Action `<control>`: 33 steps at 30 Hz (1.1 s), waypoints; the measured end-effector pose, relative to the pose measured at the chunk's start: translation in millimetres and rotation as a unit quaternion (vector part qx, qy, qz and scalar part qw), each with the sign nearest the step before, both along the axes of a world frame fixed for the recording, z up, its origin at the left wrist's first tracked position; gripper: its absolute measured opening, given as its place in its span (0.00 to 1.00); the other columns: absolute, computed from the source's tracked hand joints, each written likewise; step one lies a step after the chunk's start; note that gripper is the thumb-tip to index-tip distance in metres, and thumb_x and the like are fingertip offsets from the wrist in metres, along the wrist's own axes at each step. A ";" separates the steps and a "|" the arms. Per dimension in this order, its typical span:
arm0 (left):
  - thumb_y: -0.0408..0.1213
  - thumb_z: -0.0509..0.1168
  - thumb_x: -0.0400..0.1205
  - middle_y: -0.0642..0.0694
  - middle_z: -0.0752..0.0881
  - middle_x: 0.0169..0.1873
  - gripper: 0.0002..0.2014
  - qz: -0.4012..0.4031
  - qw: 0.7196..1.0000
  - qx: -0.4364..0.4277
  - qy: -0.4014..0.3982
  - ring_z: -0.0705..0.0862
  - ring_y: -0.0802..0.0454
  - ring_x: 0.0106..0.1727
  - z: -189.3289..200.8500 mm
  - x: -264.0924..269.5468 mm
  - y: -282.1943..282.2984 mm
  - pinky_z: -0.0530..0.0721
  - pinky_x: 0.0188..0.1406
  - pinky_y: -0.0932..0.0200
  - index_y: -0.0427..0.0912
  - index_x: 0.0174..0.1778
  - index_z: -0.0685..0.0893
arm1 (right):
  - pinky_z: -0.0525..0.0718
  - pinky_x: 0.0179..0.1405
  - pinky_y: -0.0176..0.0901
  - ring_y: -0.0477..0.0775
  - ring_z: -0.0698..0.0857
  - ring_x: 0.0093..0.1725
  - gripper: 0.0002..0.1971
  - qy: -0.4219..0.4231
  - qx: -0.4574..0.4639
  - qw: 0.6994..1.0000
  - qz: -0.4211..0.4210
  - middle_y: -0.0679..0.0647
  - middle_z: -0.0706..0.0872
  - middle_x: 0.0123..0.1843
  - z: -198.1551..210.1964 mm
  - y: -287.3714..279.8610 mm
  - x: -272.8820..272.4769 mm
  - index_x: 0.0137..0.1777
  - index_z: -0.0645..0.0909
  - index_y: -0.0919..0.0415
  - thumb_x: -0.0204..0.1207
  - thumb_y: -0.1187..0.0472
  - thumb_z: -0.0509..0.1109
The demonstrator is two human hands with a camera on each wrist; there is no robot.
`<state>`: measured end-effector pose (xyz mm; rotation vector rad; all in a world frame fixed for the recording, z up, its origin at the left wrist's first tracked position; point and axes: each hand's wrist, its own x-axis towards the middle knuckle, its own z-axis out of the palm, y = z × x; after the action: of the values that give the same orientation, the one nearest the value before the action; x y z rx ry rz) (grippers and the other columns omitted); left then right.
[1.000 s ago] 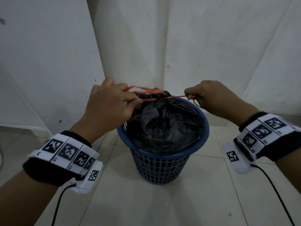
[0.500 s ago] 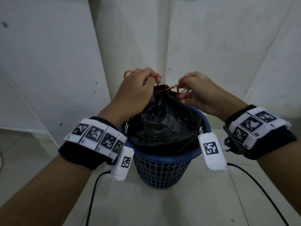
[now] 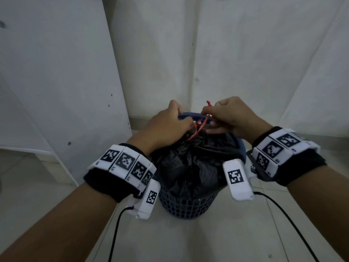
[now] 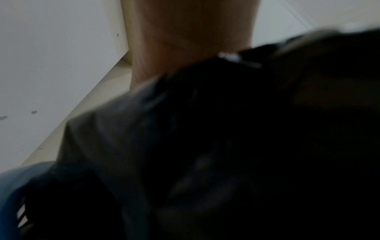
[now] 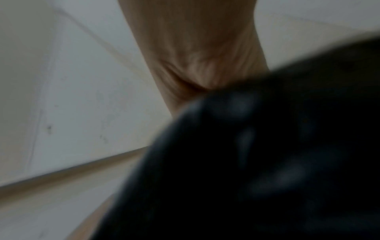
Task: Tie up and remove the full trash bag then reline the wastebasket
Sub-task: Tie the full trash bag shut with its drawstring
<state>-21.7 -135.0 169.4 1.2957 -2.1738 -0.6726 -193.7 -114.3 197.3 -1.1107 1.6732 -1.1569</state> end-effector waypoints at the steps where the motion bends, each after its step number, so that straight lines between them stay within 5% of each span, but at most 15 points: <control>1: 0.52 0.59 0.84 0.50 0.83 0.36 0.12 0.003 1.000 -0.001 0.010 0.80 0.48 0.37 0.3 0.4 -0.8 0.77 0.37 0.51 0.46 0.48 0.76 | 0.90 0.23 0.51 0.53 0.83 0.18 0.14 -0.041 0.017 0.999 0.003 0.60 0.78 0.24 -2.2 -0.8 4.2 0.32 0.73 0.63 0.76 0.70 0.72; 4: 0.55 0.54 0.78 0.51 0.90 0.39 0.18 -0.041 0.993 0.046 0.102 0.88 0.50 0.46 2.8 3.3 3.8 0.85 0.56 0.45 0.50 0.39 0.86 | 0.90 0.22 0.45 0.51 0.85 0.17 0.08 -0.092 0.042 0.995 0.007 0.56 0.84 0.20 -10.5 -2.9 8.8 0.36 0.77 0.68 0.77 0.71 0.70; 6: 0.59 0.61 0.79 0.54 0.91 0.44 0.14 -0.090 0.990 0.049 0.096 0.89 0.53 0.50 0.6 9.0 9.3 0.85 0.60 0.46 0.57 0.43 0.88 | 0.85 0.17 0.38 0.47 0.80 0.13 0.11 -0.076 0.032 0.996 -0.020 0.55 0.82 0.20 -16.5 -5.8 8.1 0.35 0.77 0.67 0.78 0.66 0.72; 9: 0.57 0.70 0.81 0.59 0.89 0.50 0.14 -0.134 0.991 0.012 0.012 0.88 0.62 0.50 -9.6 16.2 19.6 0.86 0.51 0.61 0.61 0.60 0.82 | 0.74 0.14 0.33 0.50 0.74 0.14 0.12 0.027 0.004 0.998 -0.059 0.58 0.79 0.24 -20.6 -10.9 4.4 0.35 0.80 0.65 0.74 0.59 0.76; 13: 0.52 0.68 0.84 0.55 0.88 0.42 0.22 -0.092 0.995 -0.040 0.000 0.85 0.64 0.37 -25.9 13.7 22.4 0.78 0.33 0.70 0.57 0.70 0.68 | 0.82 0.18 0.38 0.56 0.84 0.19 0.10 0.197 -0.029 0.980 -0.029 0.63 0.87 0.28 -16.8 -11.2 -7.3 0.37 0.86 0.69 0.75 0.61 0.73; 18: 0.50 0.63 0.87 0.48 0.85 0.32 0.15 -0.047 0.997 -0.046 0.033 0.82 0.52 0.29 -23.7 11.3 21.1 0.78 0.29 0.57 0.55 0.66 0.67 | 0.85 0.17 0.39 0.49 0.85 0.17 0.08 0.368 -0.117 0.922 0.021 0.58 0.89 0.44 -0.4 -5.4 -10.7 0.52 0.83 0.62 0.81 0.56 0.70; 20: 0.53 0.61 0.88 0.47 0.87 0.33 0.14 -0.029 0.996 -0.048 0.069 0.81 0.51 0.28 -16.6 12.5 19.0 0.78 0.31 0.53 0.53 0.64 0.69 | 0.90 0.30 0.44 0.51 0.88 0.24 0.17 0.374 -0.142 0.911 0.103 0.58 0.90 0.44 11.4 1.9 -6.6 0.47 0.85 0.63 0.82 0.47 0.68; 23: 0.54 0.60 0.88 0.50 0.93 0.44 0.15 -0.048 0.993 -0.013 0.110 0.89 0.52 0.42 -4.5 19.6 20.3 0.86 0.49 0.48 0.53 0.66 0.70 | 0.89 0.41 0.40 0.46 0.90 0.37 0.24 0.401 0.004 0.862 0.310 0.50 0.91 0.38 22.6 21.8 -0.3 0.41 0.88 0.53 0.68 0.31 0.71; 26: 0.50 0.67 0.85 0.53 0.91 0.50 0.19 -0.071 0.988 -0.004 0.135 0.89 0.57 0.53 2.0 40.0 19.9 0.86 0.57 0.52 0.52 0.68 0.70 | 0.85 0.48 0.41 0.43 0.87 0.44 0.24 0.454 0.054 0.808 0.372 0.43 0.89 0.45 11.2 30.7 -4.6 0.49 0.85 0.45 0.56 0.36 0.83; 30: 0.53 0.75 0.77 0.61 0.87 0.57 0.22 -0.107 0.992 0.009 0.063 0.84 0.67 0.61 -5.1 75.0 16.8 0.79 0.56 0.68 0.58 0.64 0.77 | 0.88 0.51 0.51 0.46 0.88 0.45 0.21 0.400 -0.019 0.855 0.331 0.47 0.90 0.44 -4.7 25.3 -21.3 0.52 0.77 0.45 0.64 0.51 0.85; 33: 0.48 0.74 0.80 0.65 0.86 0.59 0.18 -0.116 0.992 -0.031 0.037 0.83 0.71 0.62 -20.0 75.8 20.9 0.81 0.59 0.70 0.59 0.65 0.81 | 0.89 0.48 0.54 0.52 0.90 0.45 0.22 0.307 -0.066 0.899 0.304 0.53 0.93 0.42 -3.8 23.0 -29.7 0.55 0.68 0.50 0.72 0.55 0.80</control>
<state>54.1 -114.1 149.4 0.9807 -2.2854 -0.7249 -223.3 -91.3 193.5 -2.0593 1.4965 -0.5341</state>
